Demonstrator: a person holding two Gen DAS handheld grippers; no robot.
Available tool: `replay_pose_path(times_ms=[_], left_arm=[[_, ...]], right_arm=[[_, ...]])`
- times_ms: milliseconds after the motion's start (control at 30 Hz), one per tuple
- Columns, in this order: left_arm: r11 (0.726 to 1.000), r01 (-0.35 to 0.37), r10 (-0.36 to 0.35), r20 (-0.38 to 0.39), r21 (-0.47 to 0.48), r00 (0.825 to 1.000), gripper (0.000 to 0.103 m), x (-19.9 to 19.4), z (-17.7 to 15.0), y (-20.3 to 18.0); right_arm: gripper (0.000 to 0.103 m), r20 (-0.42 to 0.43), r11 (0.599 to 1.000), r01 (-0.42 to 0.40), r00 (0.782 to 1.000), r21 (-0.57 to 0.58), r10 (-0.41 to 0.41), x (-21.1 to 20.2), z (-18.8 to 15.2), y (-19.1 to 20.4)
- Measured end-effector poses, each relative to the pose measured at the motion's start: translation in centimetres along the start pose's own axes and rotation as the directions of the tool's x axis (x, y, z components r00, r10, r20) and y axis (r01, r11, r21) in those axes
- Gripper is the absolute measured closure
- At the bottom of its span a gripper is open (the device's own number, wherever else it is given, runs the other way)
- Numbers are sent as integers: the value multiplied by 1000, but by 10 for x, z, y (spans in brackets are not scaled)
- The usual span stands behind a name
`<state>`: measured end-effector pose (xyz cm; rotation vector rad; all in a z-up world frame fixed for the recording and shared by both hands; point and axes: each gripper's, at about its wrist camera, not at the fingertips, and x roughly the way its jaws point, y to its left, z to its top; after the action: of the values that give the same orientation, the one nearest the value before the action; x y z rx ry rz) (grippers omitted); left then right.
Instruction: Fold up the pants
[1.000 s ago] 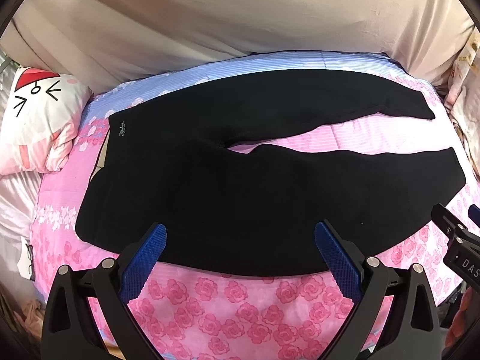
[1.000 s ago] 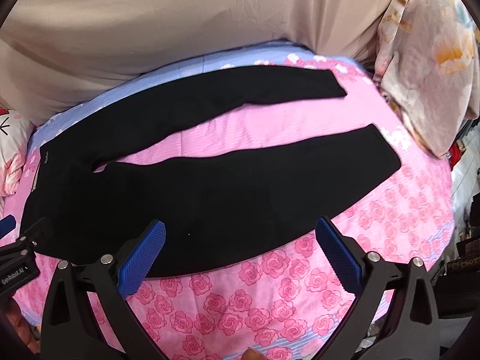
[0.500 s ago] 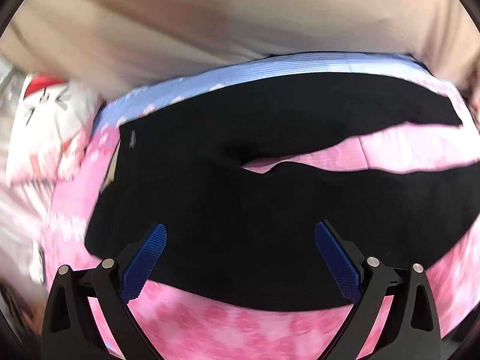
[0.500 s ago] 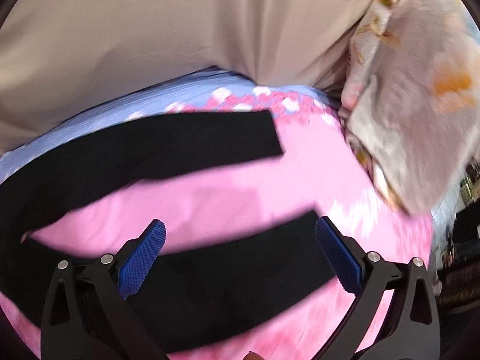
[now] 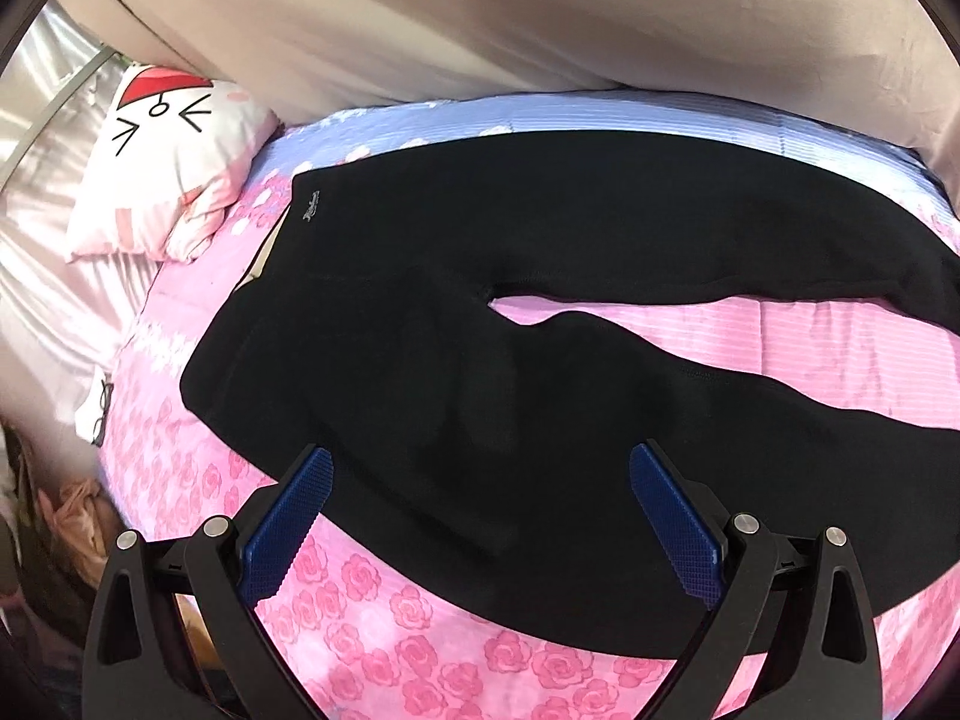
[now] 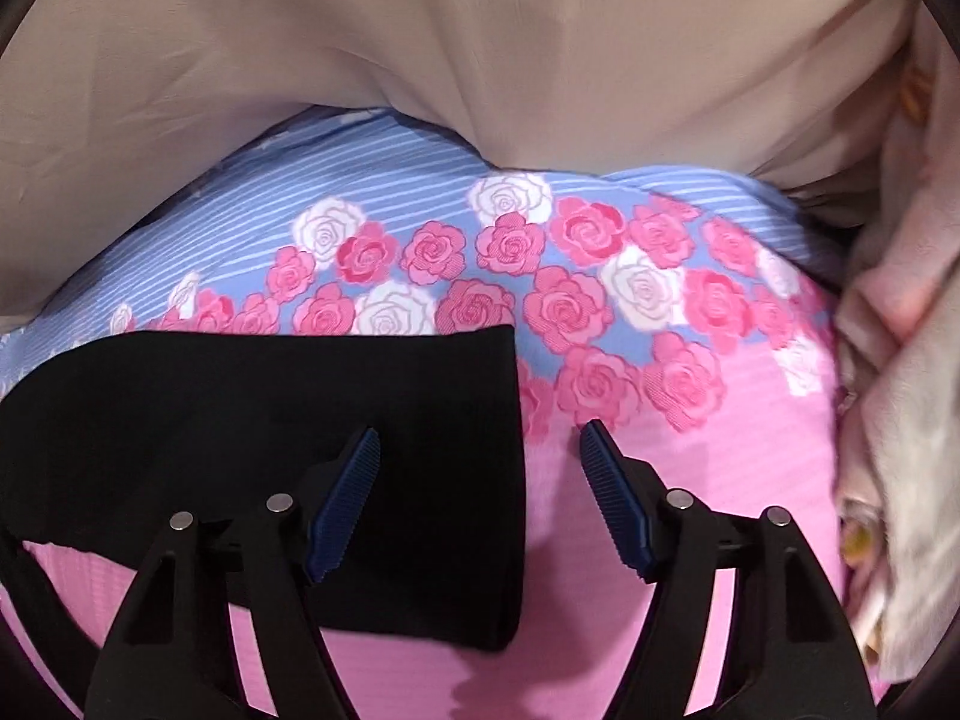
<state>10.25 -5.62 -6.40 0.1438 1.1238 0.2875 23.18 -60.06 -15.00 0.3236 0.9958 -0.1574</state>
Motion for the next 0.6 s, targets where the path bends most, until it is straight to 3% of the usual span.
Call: replay_pose_path(times_ms=[133, 200, 233, 267, 333, 500, 533, 600], left_arm=[[1000, -17, 17, -5, -6, 1000, 5, 1, 2, -8], [1000, -22, 22, -4, -7, 1000, 5, 1, 4, -12], [1000, -22, 22, -4, -11, 1000, 5, 1, 5, -13], [1000, -23, 23, -3, -12, 1000, 5, 0, 6, -15], [1000, -25, 25, -1, -12, 1000, 5, 0, 7, -19], [1000, -29, 29, -13, -9, 999, 5, 3, 6, -23], [999, -31, 31, -16, -8, 999, 5, 4, 6, -23], [999, -40, 40, -17, -10, 999, 5, 6, 5, -22]], right_arm=[[32, 3, 999, -25, 1000, -25, 25, 9, 2, 0], [23, 14, 997, -54, 998, -46, 55, 11, 2, 2], [8, 13, 993, -93, 995, -67, 94, 14, 1, 3], [5, 8, 989, -118, 993, -94, 119, 17, -1, 7], [5, 19, 975, -38, 999, -218, 43, 22, -8, 24], [5, 5, 983, -49, 999, -176, 51, 19, -3, 26], [9, 8, 985, -46, 999, -169, 48, 18, -1, 26], [34, 32, 986, -60, 997, -158, 66, 14, 4, 24]])
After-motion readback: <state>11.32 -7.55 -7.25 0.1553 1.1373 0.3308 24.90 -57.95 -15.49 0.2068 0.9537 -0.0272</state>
